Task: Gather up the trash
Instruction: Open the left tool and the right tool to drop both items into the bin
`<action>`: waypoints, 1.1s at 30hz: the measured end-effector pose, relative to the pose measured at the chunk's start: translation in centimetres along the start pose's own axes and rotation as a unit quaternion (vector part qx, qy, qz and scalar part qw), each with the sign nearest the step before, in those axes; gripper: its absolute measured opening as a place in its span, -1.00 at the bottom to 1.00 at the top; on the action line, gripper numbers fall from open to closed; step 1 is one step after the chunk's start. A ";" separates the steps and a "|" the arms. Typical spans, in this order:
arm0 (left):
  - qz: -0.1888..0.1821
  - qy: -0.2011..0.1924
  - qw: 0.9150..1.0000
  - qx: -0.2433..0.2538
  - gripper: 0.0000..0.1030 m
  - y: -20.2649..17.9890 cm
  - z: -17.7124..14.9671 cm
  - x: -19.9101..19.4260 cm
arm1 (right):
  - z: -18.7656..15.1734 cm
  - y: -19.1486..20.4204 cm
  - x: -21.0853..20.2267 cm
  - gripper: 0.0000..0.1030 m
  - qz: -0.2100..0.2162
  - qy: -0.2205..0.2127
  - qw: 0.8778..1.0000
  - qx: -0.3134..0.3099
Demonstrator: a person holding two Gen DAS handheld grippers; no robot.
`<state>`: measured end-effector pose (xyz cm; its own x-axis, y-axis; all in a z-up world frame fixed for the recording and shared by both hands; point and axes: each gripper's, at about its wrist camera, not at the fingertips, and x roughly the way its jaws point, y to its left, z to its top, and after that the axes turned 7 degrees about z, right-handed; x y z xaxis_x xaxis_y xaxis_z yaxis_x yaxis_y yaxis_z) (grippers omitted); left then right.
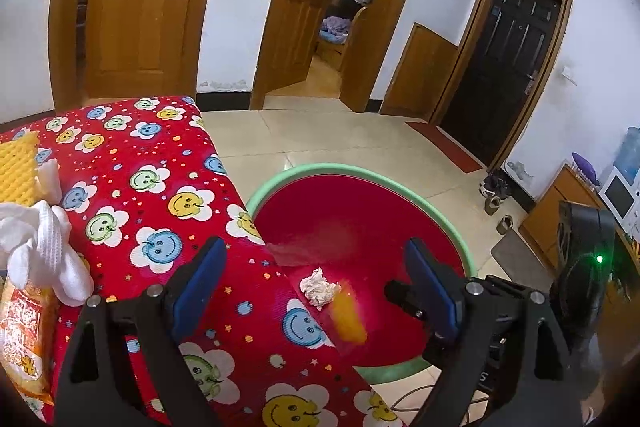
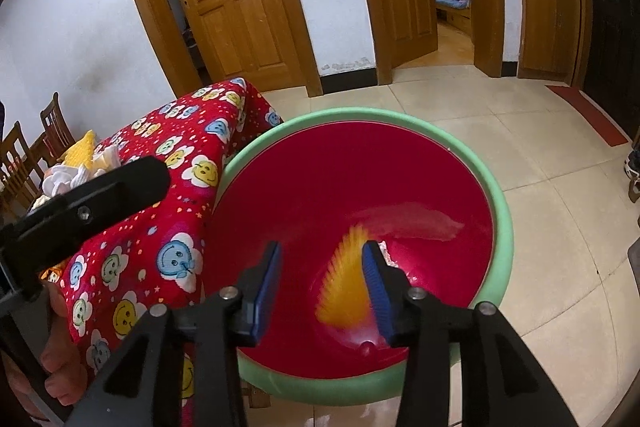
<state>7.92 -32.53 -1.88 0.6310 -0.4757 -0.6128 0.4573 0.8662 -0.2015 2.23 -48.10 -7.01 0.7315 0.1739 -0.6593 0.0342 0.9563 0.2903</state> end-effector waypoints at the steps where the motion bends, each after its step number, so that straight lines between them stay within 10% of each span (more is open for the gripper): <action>1: 0.001 0.000 1.000 -0.001 0.79 0.0 0.0 0.0 | 0.0 0.0 0.1 -0.13 -0.002 0.001 1.000 0.000; 33: 0.050 -0.019 0.998 0.040 0.81 -0.3 1.1 -2.1 | 1.7 3.0 -1.5 0.22 0.020 -0.033 0.999 -0.019</action>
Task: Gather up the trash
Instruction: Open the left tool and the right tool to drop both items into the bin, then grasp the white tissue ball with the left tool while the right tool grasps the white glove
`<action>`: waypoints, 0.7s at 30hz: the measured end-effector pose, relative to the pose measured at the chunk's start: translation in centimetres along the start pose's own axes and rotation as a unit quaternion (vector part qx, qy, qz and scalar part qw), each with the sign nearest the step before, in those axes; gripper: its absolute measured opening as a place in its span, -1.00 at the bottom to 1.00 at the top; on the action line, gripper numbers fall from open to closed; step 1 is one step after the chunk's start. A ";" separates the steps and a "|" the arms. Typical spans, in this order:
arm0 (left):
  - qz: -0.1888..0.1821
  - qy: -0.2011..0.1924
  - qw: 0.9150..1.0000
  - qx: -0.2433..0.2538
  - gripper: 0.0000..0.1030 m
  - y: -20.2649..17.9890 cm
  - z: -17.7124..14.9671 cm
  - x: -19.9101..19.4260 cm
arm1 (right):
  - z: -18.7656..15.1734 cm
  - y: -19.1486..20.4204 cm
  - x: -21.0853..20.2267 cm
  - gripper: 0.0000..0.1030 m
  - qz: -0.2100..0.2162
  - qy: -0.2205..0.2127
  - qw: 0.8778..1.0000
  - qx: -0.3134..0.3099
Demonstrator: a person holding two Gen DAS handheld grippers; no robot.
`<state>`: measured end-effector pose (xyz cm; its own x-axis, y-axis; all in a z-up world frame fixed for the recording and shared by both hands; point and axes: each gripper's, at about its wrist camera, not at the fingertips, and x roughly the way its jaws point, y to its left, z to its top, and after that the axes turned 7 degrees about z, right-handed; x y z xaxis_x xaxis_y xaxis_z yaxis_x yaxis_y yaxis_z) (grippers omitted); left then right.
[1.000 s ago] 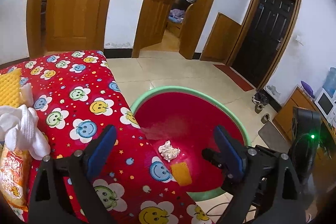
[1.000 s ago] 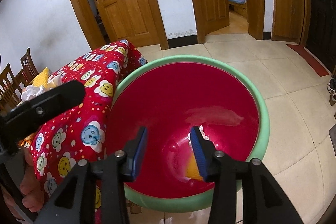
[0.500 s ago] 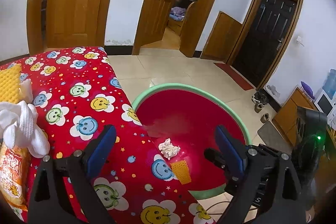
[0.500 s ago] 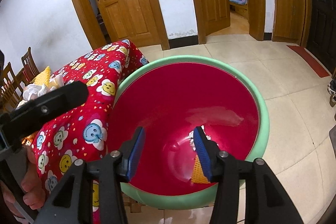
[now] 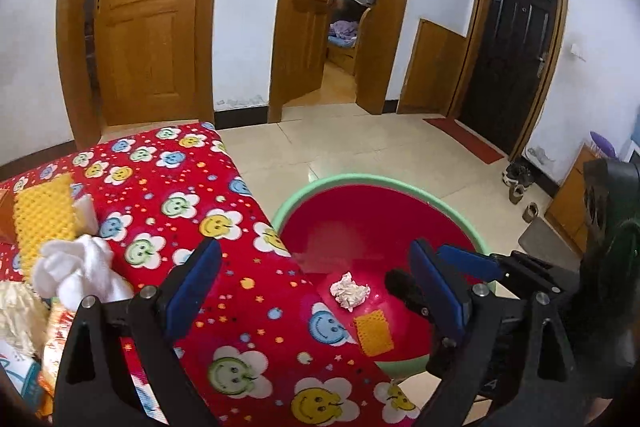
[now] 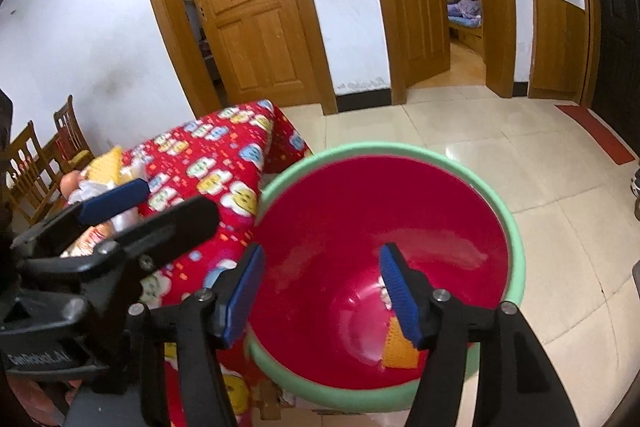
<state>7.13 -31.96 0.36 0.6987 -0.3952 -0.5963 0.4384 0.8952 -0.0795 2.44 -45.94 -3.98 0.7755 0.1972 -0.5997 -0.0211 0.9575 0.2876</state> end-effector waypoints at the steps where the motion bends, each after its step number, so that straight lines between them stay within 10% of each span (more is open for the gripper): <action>1: 0.001 -0.002 1.000 -0.004 0.80 0.4 0.1 -0.3 | 0.2 0.3 -0.1 0.23 0.005 -0.004 1.000 0.000; 13: 0.054 -0.059 0.996 -0.024 0.96 7.9 2.1 -6.4 | 2.2 5.2 -0.6 0.59 0.057 -0.062 0.996 -0.026; 21: 0.092 -0.024 0.995 -0.027 0.96 14.0 0.7 -7.2 | 2.6 9.1 -0.3 1.00 0.079 -0.098 0.991 -0.052</action>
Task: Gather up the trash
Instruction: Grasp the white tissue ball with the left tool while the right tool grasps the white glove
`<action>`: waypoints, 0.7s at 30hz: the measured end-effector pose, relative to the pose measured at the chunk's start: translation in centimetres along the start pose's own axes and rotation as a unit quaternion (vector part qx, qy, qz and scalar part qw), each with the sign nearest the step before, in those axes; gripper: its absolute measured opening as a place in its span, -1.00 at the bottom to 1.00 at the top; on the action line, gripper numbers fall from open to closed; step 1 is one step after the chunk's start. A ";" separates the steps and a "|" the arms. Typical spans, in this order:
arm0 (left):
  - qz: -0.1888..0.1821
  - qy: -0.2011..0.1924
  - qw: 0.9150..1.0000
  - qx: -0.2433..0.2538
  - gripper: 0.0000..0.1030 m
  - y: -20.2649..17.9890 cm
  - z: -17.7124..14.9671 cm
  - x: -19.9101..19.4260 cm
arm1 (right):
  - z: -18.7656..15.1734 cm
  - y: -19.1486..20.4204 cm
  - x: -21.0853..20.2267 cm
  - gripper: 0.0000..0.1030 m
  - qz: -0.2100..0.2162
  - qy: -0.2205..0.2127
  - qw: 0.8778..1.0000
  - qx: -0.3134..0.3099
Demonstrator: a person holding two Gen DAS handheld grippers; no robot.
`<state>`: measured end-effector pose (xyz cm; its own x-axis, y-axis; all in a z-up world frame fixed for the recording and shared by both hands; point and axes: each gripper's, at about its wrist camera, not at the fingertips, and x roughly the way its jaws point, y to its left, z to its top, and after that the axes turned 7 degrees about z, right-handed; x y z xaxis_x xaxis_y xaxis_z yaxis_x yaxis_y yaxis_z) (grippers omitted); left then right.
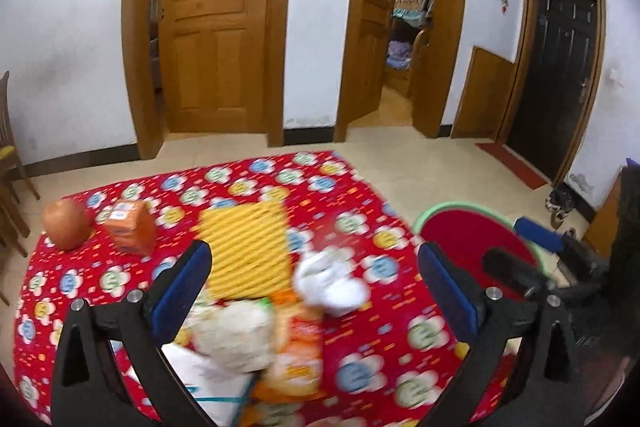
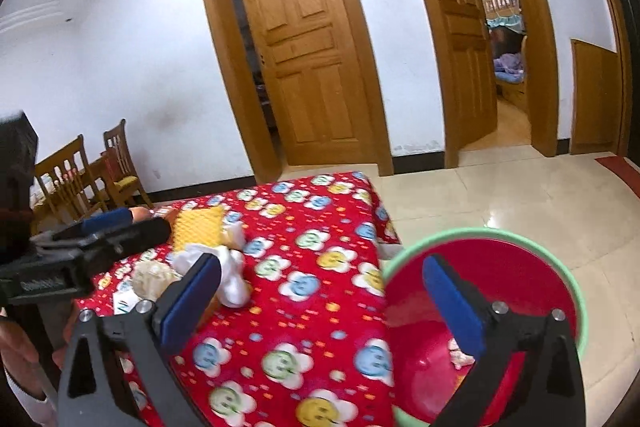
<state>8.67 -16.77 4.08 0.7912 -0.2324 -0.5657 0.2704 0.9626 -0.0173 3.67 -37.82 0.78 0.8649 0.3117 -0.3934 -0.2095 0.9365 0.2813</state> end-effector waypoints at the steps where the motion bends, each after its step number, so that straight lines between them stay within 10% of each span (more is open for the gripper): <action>1: 0.002 0.003 1.000 -0.001 0.96 0.6 -0.3 0.1 | 0.0 0.4 0.4 1.00 0.005 0.002 1.000 0.001; 21: 0.017 0.087 0.996 0.001 0.96 5.2 -5.4 4.8 | -1.2 5.6 8.5 1.00 0.056 0.074 0.996 0.000</action>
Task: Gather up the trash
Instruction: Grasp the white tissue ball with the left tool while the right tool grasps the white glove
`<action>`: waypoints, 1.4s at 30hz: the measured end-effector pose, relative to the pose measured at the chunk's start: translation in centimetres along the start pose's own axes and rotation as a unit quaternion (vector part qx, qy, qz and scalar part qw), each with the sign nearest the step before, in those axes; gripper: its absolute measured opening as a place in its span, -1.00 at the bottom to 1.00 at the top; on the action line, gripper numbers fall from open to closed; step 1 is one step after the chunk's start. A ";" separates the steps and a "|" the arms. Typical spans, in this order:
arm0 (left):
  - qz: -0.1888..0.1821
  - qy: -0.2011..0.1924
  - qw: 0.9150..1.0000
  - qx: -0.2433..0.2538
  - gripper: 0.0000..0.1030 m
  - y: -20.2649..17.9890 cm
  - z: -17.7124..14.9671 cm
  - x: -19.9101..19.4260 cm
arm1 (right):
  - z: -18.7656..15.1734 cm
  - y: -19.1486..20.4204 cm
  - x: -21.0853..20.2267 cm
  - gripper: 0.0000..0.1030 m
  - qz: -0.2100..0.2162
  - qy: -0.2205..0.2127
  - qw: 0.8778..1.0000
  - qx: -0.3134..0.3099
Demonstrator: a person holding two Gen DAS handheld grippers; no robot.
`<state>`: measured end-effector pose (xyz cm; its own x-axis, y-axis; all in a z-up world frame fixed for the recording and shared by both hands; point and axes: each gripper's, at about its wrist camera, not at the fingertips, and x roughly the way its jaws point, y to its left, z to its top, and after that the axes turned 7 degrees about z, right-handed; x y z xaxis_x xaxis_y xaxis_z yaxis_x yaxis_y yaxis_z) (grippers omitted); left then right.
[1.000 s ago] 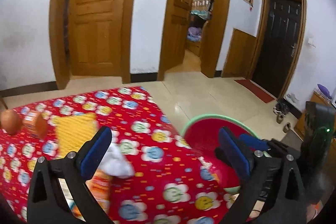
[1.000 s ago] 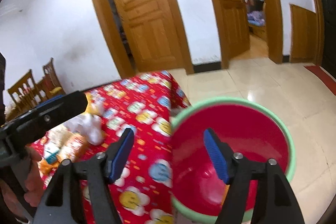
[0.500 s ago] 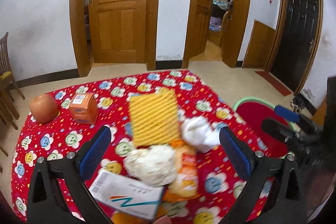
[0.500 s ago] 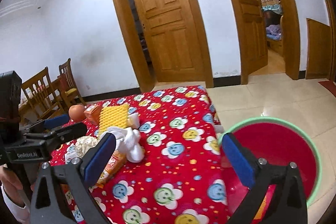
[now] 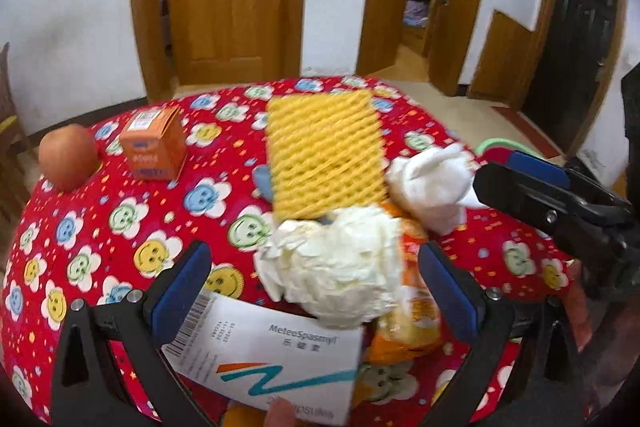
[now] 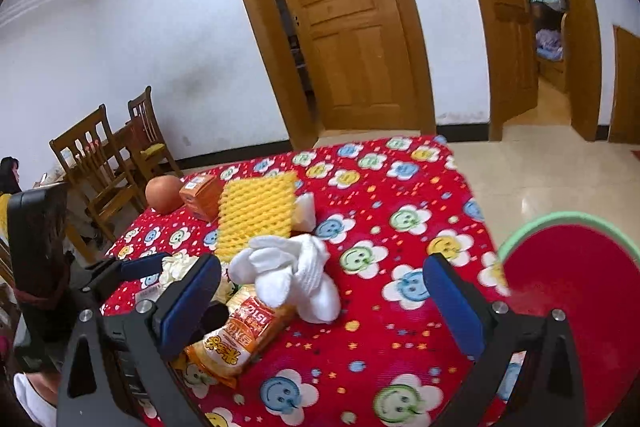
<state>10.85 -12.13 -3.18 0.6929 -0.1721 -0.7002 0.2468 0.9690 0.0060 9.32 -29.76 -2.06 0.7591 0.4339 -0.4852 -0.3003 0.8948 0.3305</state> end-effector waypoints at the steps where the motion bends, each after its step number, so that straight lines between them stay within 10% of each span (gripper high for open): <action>1: 0.001 0.002 1.000 -0.001 0.96 0.0 0.0 0.0 | -0.2 0.0 0.2 1.00 -0.001 0.004 1.000 0.002; 10: -0.048 -0.002 0.998 -0.039 -0.14 1.2 -0.3 -0.5 | -0.6 -0.2 0.6 1.00 0.009 0.014 1.000 0.021; 20: -0.056 -0.043 0.996 -0.049 -0.16 1.8 -0.6 -2.1 | -0.6 -0.1 2.1 0.96 0.011 0.043 0.999 0.026; 32: -0.059 -0.074 0.992 -0.087 -0.16 3.4 -0.6 -2.9 | -0.9 -0.7 2.4 -0.50 0.035 0.056 0.997 0.048; 42: -0.047 -0.086 0.992 -0.078 -0.14 3.0 -0.8 -3.7 | -1.1 0.0 0.8 -0.58 0.033 0.038 0.998 0.027</action>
<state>8.49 -8.41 -1.20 0.7805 -0.2775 -0.5602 0.2176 0.9606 -0.1727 9.34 -29.31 -3.34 0.6922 0.5008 -0.5197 -0.3155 0.8576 0.4062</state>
